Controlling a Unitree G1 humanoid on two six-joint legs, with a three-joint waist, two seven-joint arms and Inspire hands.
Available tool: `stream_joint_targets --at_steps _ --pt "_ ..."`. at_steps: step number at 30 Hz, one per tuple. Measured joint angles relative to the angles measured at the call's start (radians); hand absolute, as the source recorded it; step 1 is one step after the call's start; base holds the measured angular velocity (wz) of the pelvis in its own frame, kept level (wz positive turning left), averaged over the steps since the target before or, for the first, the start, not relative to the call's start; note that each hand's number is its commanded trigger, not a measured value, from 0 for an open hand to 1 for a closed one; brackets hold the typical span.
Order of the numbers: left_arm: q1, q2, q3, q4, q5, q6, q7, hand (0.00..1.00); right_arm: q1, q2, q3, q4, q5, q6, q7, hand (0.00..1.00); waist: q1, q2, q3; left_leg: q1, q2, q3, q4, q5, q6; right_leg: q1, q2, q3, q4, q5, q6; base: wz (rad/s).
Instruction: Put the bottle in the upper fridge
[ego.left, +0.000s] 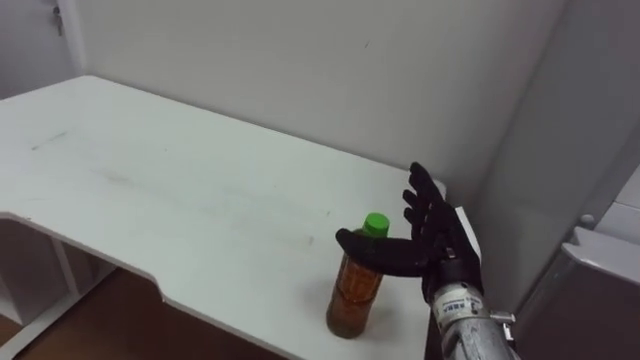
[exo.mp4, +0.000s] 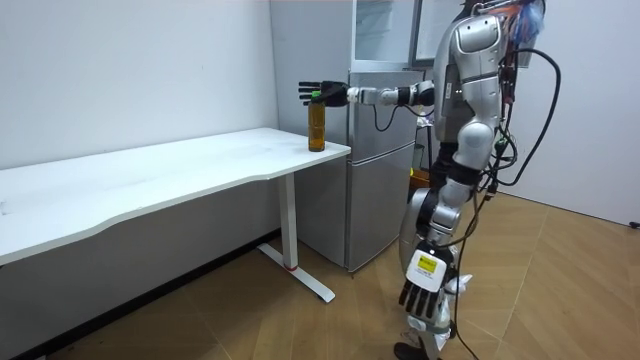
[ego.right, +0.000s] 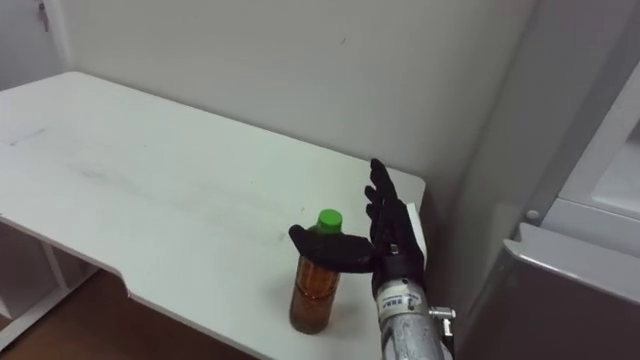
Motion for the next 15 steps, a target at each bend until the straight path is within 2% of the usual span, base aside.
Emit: stream_joint_targets --at_steps 5,10,15 --pt "-0.005 0.003 0.008 -0.018 0.005 0.002 0.002 0.0 -0.001 0.002 0.008 0.008 0.0 0.0 -0.023 0.0 0.029 -0.005 -0.0012 -0.003 0.0 -0.003 0.001 0.002 -0.002 -0.004 0.0 -0.003 0.001 0.0 0.0 0.0" --pt "-0.003 0.003 0.008 -0.015 0.004 0.02 0.019 0.0 -0.003 0.005 0.071 0.107 -0.002 0.0 -0.032 0.0 0.061 -0.022 0.0072 -0.005 0.0 -0.008 0.004 0.003 -0.002 -0.002 -0.001 -0.003 0.001 0.0 0.0 0.04" --pt "-0.007 0.004 0.005 -0.015 0.004 0.029 0.017 0.0 -0.026 0.013 0.08 0.222 -0.003 0.001 -0.029 0.0 0.072 -0.021 0.011 -0.012 -0.004 -0.02 0.008 0.002 -0.001 0.003 -0.006 -0.02 0.001 0.0 0.0 0.08"
